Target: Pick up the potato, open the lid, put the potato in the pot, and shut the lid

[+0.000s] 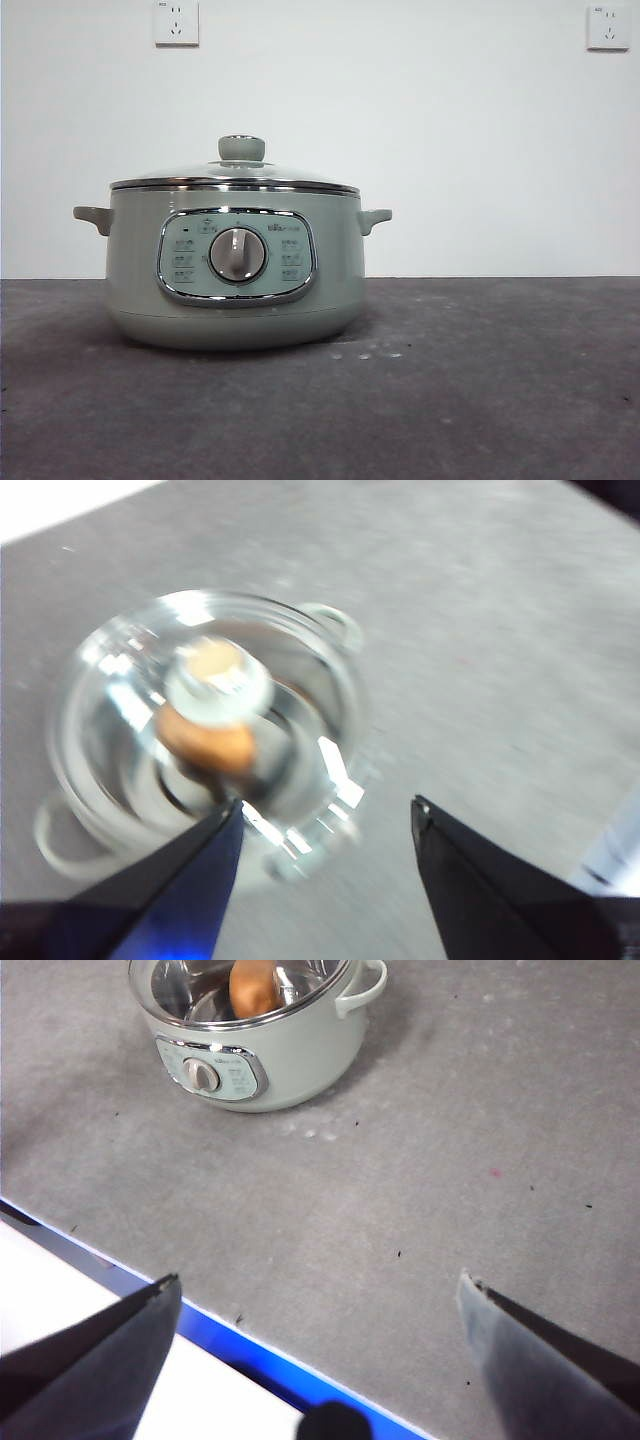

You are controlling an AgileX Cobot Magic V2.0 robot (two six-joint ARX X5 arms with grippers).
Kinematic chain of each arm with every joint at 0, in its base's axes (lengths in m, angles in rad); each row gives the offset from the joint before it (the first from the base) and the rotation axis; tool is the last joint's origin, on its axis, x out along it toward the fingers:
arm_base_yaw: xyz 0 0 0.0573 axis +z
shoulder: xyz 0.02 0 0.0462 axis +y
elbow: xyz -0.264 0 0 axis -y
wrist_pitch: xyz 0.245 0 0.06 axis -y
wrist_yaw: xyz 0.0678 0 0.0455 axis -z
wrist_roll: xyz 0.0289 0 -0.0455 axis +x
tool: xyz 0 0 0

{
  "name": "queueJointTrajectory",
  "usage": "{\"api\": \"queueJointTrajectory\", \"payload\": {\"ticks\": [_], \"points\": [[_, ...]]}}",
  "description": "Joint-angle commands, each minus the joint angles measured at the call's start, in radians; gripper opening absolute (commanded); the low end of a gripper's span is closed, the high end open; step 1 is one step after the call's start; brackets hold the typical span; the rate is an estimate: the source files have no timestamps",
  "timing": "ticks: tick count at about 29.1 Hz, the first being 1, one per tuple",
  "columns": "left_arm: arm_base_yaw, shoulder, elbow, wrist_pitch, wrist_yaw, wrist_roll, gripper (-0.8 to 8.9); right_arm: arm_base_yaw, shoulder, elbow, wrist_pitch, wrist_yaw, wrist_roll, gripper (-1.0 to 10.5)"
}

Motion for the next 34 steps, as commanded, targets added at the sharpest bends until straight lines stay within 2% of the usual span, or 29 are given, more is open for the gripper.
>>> {"api": "queueJointTrajectory", "payload": {"ticks": [1,8,10,12,14,15,16,21,23,34], "points": [[0.001,-0.048,0.0,-0.031,0.015,-0.014,2.83,0.0,0.009,-0.008,-0.023,0.004,-0.011,4.7],[0.001,-0.098,0.0,-0.078,0.017,-0.015,2.8,0.0,0.012,-0.008,-0.023,0.004,-0.011,4.5],[0.001,-0.098,0.0,-0.093,0.017,-0.015,2.78,0.0,0.012,-0.008,-0.023,0.004,-0.01,3.5],[0.001,-0.097,0.0,-0.107,0.017,-0.014,2.46,0.0,0.012,-0.008,-0.023,0.004,-0.011,1.8],[0.001,-0.094,0.0,-0.111,0.021,-0.014,1.01,0.0,0.012,-0.008,-0.023,0.004,-0.011,0.2],[0.001,-0.094,0.0,-0.111,0.021,-0.014,0.26,0.0,0.012,-0.008,-0.023,0.004,-0.011,-0.2],[0.001,-0.094,0.0,-0.11,0.021,-0.014,-0.19,0.0,0.012,-0.008,-0.023,0.004,-0.011,-0.1],[0.001,-0.094,0.0,-0.109,0.02,-0.014,-0.07,0.0,0.012,-0.008,-0.023,0.009,-0.01,-0.1],[0.001,-0.094,0.0,-0.108,0.02,-0.014,-0.05,0.0,0.012,-0.008,-0.023,0.015,0.015,0.0],[0.001,-0.094,0.0,-0.108,0.02,-0.014,-0.04,0.0,0.012,-0.008,-0.023,0.016,0.016,0.0]]}}
